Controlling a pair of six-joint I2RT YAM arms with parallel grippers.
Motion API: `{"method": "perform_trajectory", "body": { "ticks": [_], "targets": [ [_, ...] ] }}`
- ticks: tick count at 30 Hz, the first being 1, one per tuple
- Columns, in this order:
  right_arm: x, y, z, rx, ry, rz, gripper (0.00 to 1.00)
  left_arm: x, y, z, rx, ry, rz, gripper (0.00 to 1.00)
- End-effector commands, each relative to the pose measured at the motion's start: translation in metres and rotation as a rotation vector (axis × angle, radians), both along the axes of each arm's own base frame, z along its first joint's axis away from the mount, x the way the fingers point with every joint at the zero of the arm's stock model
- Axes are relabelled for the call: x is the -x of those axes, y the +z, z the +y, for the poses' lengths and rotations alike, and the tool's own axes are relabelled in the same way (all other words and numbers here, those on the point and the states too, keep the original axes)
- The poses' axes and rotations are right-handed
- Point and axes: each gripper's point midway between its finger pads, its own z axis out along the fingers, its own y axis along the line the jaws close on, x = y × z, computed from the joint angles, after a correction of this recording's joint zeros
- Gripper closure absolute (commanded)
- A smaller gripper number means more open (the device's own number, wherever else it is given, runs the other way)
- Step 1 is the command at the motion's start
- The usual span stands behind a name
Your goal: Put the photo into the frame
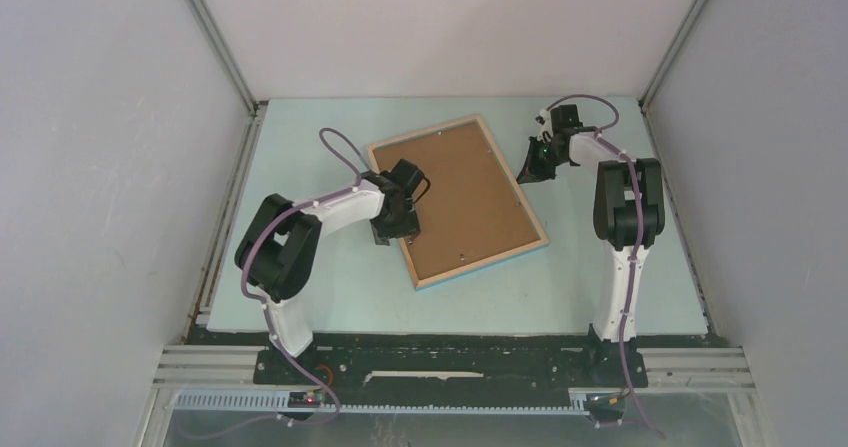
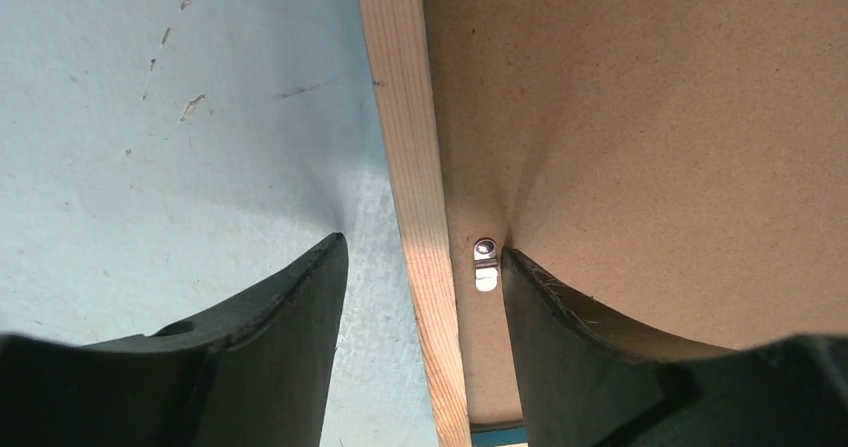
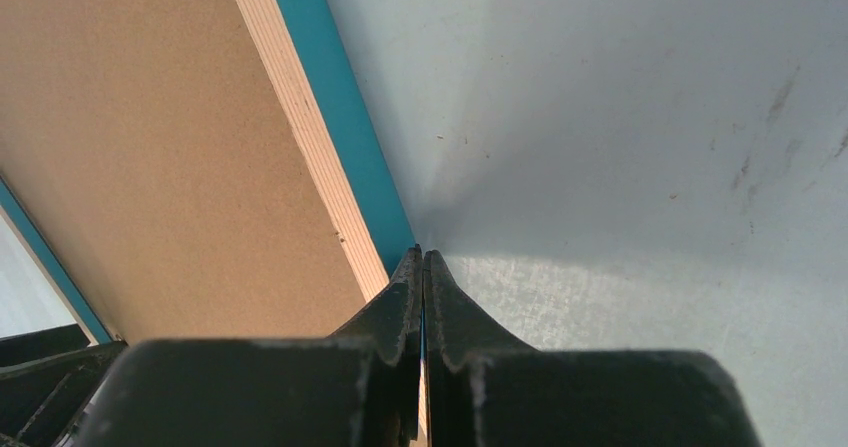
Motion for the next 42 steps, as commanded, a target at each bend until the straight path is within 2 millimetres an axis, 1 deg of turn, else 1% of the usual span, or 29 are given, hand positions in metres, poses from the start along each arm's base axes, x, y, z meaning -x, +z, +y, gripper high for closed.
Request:
{"method": "perform_trajectory", "body": {
  "ticks": [1, 3, 7, 10, 11, 13, 14, 16, 19, 21, 26, 28, 31, 32, 33, 34, 36, 40, 42],
  "targets": [
    [0.002, 0.015, 0.014, -0.064, 0.029, -0.02, 1.0, 0.018, -0.009, 0.004, -0.054, -0.073, 0.063, 0.35],
    [0.001, 0.015, 0.014, -0.064, 0.029, -0.02, 1.0, 0.02, -0.007, 0.006, -0.058, -0.086, 0.063, 0.35],
    [0.002, 0.016, 0.015, -0.066, 0.03, -0.021, 1.0, 0.021, -0.007, 0.009, -0.082, -0.105, 0.074, 0.4],
    [0.001, 0.016, 0.015, -0.067, 0.031, -0.022, 1.0, 0.021, -0.008, 0.009, -0.085, -0.109, 0.078, 0.47],
    [0.001, 0.016, 0.015, -0.067, 0.031, -0.021, 1.0, 0.02, -0.008, 0.01, -0.087, -0.106, 0.073, 0.51],
    [0.001, 0.016, 0.015, -0.068, 0.032, -0.022, 1.0, 0.018, -0.007, 0.012, -0.097, -0.101, 0.061, 0.65],
    [0.001, 0.016, 0.015, -0.068, 0.032, -0.022, 1.0, 0.015, -0.006, 0.014, -0.111, -0.096, 0.049, 0.68],
    [0.002, 0.016, 0.016, -0.07, 0.035, -0.022, 1.0, 0.01, -0.004, 0.019, -0.139, -0.106, 0.029, 0.71],
    [0.001, 0.016, 0.015, -0.07, 0.034, -0.023, 1.0, 0.005, -0.001, 0.023, -0.174, -0.147, 0.01, 0.78],
    [0.001, 0.016, 0.015, -0.07, 0.035, -0.024, 1.0, 0.004, 0.0, 0.024, -0.175, -0.171, -0.002, 0.8],
    [0.001, 0.017, 0.016, -0.072, 0.036, -0.024, 1.0, -0.001, 0.011, 0.023, -0.172, -0.187, -0.034, 0.76],
    [0.001, 0.016, 0.015, -0.071, 0.034, -0.022, 1.0, -0.003, 0.016, 0.023, -0.17, -0.194, -0.051, 0.79],
    [0.001, 0.016, 0.015, -0.069, 0.034, -0.024, 1.0, -0.006, 0.022, 0.025, -0.172, -0.197, -0.064, 0.91],
    [0.001, 0.016, 0.015, -0.069, 0.034, -0.024, 1.0, -0.007, 0.023, 0.025, -0.173, -0.199, -0.064, 0.93],
    [0.001, 0.016, 0.015, -0.067, 0.033, -0.024, 1.0, -0.007, 0.024, 0.025, -0.173, -0.198, -0.063, 0.91],
    [0.001, 0.016, 0.015, -0.067, 0.032, -0.023, 1.0, -0.006, 0.025, 0.025, -0.173, -0.2, -0.061, 0.86],
    [0.001, 0.016, 0.015, -0.066, 0.032, -0.024, 1.0, -0.005, 0.026, 0.025, -0.17, -0.196, -0.063, 0.72],
    [0.001, 0.016, 0.015, -0.066, 0.032, -0.024, 1.0, -0.003, 0.035, 0.026, -0.153, -0.19, -0.087, 0.61],
    [0.001, 0.016, 0.015, -0.066, 0.033, -0.023, 1.0, -0.004, 0.041, 0.024, -0.132, -0.188, -0.107, 0.59]
  ]
}}
